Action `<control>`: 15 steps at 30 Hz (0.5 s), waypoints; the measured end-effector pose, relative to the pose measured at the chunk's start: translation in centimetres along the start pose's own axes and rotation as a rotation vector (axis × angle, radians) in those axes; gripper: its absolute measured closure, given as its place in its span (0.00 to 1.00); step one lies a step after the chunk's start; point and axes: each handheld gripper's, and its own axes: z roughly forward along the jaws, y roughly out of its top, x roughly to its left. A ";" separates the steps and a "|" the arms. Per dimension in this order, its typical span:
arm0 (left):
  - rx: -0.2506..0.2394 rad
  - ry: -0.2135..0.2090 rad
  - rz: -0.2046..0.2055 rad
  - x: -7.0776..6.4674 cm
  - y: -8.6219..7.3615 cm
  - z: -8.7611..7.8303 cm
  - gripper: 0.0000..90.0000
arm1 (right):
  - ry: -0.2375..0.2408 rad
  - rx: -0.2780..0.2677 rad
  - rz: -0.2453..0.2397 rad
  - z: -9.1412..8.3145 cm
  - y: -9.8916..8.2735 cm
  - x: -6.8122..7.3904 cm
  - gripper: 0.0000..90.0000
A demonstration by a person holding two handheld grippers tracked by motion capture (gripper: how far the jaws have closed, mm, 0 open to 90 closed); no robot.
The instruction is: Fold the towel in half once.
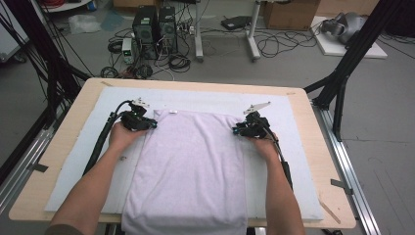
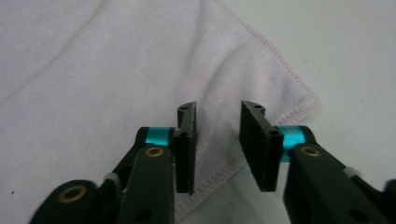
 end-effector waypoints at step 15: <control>-0.171 -0.041 0.073 -1.8 0.1 -6.9 0.96 | 0.091 -0.096 -0.021 -5.3 1.3 1.6 0.95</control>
